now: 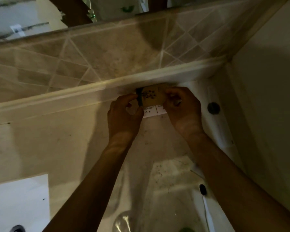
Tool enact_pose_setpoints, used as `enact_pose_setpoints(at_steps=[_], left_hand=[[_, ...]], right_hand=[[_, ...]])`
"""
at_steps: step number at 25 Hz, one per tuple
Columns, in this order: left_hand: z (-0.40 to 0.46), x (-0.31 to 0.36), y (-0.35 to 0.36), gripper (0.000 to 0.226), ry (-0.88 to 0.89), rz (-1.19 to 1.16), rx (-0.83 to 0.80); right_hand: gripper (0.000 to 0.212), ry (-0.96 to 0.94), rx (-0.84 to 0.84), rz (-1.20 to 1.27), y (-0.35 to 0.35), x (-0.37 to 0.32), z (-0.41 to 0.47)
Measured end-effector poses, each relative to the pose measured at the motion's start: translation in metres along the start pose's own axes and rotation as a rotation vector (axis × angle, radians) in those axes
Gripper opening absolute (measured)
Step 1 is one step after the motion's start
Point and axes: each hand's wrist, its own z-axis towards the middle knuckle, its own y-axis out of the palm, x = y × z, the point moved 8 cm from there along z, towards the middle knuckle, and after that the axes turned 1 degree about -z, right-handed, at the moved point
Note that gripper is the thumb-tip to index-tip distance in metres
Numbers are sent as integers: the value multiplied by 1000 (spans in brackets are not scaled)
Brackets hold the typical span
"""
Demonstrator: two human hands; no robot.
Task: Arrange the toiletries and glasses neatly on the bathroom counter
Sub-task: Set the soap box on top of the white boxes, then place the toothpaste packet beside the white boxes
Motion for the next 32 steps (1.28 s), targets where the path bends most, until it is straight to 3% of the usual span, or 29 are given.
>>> enact_pose_setpoints(at_steps=[10,14,16,19,22,32], left_hand=[[-9,2,-5,62,-6,-40,-20],[-43,7,-22,33,53,-54,66],[-67,7,-10,20,69,-19,-78],[-104,1,17,15,18,17,-370],[-136,5,33,13,69,75,-552],[-179,31,43,13,185,81,-671]], right_hand=[[33,-108,44,86,-26,-2,-20],[27,125,38,91,-60,40,-55],[23,168,34,37,-77,55,-79],[19,211,44,40,-100,75,-116],[16,235,47,78,-112,91,-151],[28,174,63,-43,-140,106,-222]])
